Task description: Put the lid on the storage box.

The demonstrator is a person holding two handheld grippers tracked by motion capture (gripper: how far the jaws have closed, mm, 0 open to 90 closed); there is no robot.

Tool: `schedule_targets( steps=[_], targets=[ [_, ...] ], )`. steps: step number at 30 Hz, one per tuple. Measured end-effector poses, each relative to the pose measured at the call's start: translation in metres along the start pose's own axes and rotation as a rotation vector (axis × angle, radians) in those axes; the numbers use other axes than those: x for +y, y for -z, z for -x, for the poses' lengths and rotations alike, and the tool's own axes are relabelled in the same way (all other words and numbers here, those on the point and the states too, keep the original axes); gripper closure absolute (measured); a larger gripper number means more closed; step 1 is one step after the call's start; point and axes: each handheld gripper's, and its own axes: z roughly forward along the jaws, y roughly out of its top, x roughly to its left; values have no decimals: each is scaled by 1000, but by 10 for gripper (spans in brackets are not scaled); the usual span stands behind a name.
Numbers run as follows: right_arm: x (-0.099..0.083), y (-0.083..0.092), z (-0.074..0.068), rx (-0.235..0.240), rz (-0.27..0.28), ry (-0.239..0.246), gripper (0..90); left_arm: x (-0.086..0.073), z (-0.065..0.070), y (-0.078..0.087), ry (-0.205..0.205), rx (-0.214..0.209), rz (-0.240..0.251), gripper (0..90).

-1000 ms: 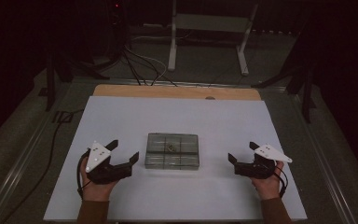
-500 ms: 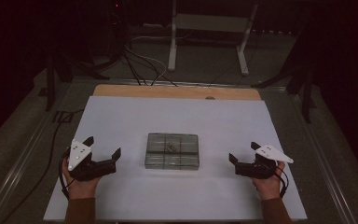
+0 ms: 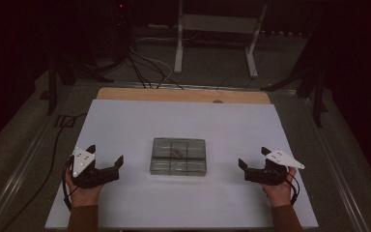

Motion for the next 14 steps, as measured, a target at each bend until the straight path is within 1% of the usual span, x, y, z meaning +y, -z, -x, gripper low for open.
schedule_targets(
  steps=[2, 7, 11, 14],
  targets=[
    [0, 0, 0, 0, -3, -3, 0, -2, 0, -1, 18, -7, 7, 13],
    [-1, -1, 0, -4, -5, 0, 0, -3, 2, -2, 27, -5, 17, 13],
    [-1, -1, 0, -6, -7, 3, 0, -4, 3, -2, 27, 6, 13, 13],
    [-1, -1, 0, -2, -10, -1, 0, -5, 3, -3, 28, 28, 18, 13]
  ],
)
